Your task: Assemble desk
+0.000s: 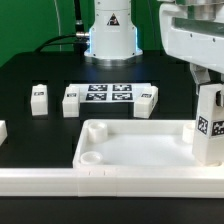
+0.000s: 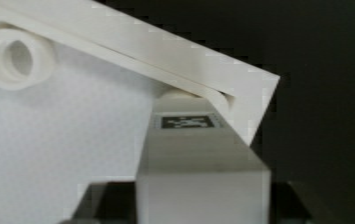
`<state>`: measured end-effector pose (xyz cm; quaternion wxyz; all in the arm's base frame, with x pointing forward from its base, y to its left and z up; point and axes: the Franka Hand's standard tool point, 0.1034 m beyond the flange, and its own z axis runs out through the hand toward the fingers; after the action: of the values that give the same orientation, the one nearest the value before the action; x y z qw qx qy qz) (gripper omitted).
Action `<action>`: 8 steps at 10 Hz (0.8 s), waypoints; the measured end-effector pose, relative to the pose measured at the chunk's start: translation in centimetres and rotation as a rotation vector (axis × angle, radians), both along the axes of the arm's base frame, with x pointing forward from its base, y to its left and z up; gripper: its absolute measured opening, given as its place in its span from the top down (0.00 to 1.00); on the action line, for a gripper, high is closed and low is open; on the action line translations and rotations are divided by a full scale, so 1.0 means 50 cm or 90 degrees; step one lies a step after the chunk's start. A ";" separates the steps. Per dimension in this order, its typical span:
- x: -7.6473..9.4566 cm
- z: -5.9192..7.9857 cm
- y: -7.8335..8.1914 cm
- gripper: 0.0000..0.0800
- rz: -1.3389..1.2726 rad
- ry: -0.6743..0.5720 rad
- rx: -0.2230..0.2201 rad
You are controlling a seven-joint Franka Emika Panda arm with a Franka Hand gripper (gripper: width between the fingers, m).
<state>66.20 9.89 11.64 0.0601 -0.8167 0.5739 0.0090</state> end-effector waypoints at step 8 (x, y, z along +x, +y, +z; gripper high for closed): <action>-0.004 -0.006 -0.003 0.19 0.436 -0.043 -0.024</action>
Offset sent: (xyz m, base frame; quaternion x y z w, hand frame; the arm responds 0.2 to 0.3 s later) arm 0.0000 -0.0025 -0.0021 -0.0525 0.0145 -0.2468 0.9675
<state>65.98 9.76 11.33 0.0574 -0.9626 0.2645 -0.0090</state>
